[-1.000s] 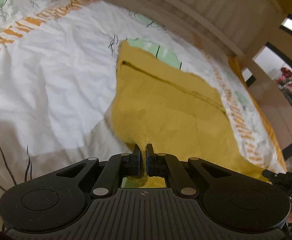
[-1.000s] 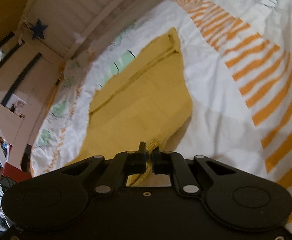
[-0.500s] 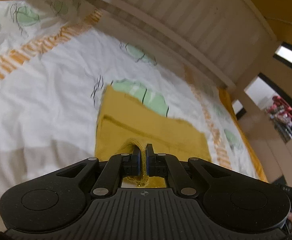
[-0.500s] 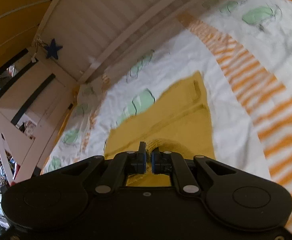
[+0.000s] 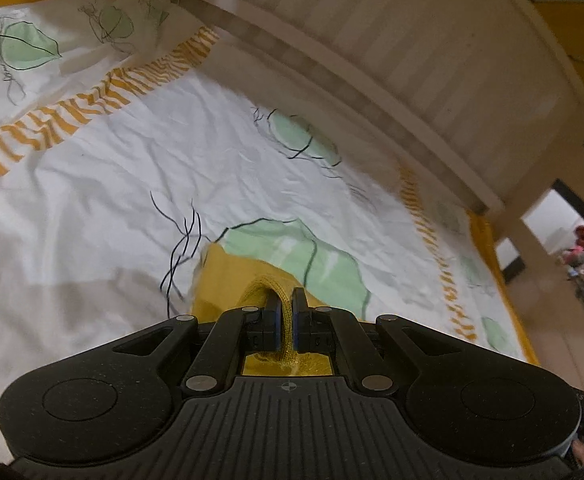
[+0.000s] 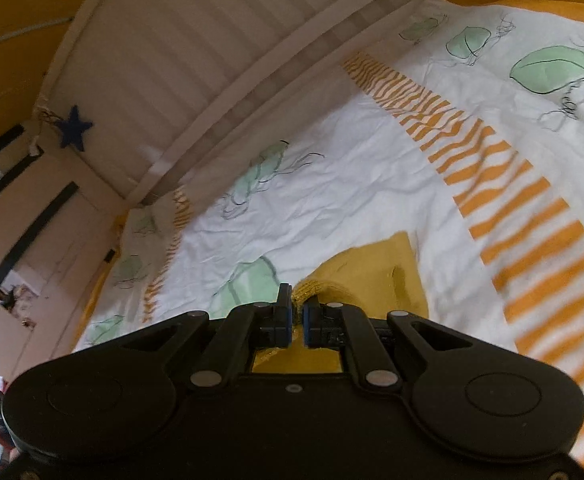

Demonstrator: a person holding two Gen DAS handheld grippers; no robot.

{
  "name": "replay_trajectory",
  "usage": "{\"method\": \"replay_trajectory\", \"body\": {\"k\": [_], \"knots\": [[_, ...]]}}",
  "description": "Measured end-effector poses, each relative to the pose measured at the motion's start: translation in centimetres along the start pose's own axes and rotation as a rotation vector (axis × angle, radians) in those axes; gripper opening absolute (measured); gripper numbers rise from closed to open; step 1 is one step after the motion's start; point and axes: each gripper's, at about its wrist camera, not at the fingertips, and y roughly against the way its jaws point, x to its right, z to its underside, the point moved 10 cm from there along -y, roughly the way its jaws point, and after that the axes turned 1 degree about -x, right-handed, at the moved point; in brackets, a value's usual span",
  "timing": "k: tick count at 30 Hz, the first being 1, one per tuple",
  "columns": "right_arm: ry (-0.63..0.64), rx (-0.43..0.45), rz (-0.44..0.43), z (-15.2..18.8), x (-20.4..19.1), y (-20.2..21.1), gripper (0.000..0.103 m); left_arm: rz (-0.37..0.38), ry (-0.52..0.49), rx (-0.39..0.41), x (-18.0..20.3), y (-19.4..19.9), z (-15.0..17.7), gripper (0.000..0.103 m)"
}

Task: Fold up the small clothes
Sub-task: 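Grasp the hem with the left gripper while the right gripper grasps it too, lifting toward the collar, then lay the hem over the collar and open both grippers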

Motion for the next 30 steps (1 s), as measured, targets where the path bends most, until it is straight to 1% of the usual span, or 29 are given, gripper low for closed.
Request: {"method": "replay_trajectory", "body": {"k": [3,6,10,13,15,16,17,18,19,20,22,25,27,30], "knots": [[-0.005,-0.007,0.028,-0.7,1.2,-3.1,0.013,-0.023,0.008,-0.018,-0.6,-3.0,-0.9,0.004],[-0.019,-0.013,0.066,-1.2,2.8,-5.7,0.013,-0.054,0.012,-0.043,-1.4,-5.8,-1.0,0.004],[-0.023,-0.032,0.105,-1.4,4.3,-8.3,0.013,-0.089,0.009,-0.073,-2.5,-9.0,-0.8,0.005],[0.001,-0.042,0.135,-1.4,4.7,-9.6,0.014,-0.122,0.033,-0.072,-3.5,-10.6,-1.1,0.007],[-0.001,-0.045,0.142,-1.5,5.0,-10.3,0.019,-0.133,0.057,-0.074,-4.2,-11.3,-1.3,0.007],[-0.006,-0.044,0.151,-1.7,5.3,-10.7,0.019,-0.142,0.067,-0.075,-4.6,-11.5,-1.4,0.007],[-0.012,-0.041,0.158,-1.8,5.5,-10.8,0.024,-0.162,0.073,-0.067,-5.0,-11.6,-1.7,0.008],[-0.018,-0.037,0.166,-2.0,5.7,-10.9,0.037,-0.184,0.071,-0.056,-5.3,-11.6,-2.0,0.01],[-0.022,-0.024,0.177,-2.2,5.9,-10.8,0.046,-0.204,0.065,-0.045,-5.5,-11.5,-2.4,0.013],[-0.019,-0.009,0.193,-2.5,6.1,-10.8,0.059,-0.218,0.06,-0.032,-5.7,-11.3,-2.8,0.02],[-0.001,0.013,0.221,-2.9,6.2,-10.4,0.061,-0.233,0.051,-0.017,-5.7,-10.8,-3.4,0.021],[0.032,0.018,0.219,-2.9,5.6,-9.5,0.061,-0.239,0.002,-0.017,-4.7,-9.6,-3.5,0.021],[0.072,0.009,0.217,-2.6,5.0,-9.1,0.061,-0.24,-0.067,-0.041,-3.5,-8.9,-2.6,0.022],[0.149,-0.017,0.22,-1.3,3.7,-8.5,0.061,-0.235,-0.162,-0.105,-1.7,-8.7,-0.3,0.022]]}}
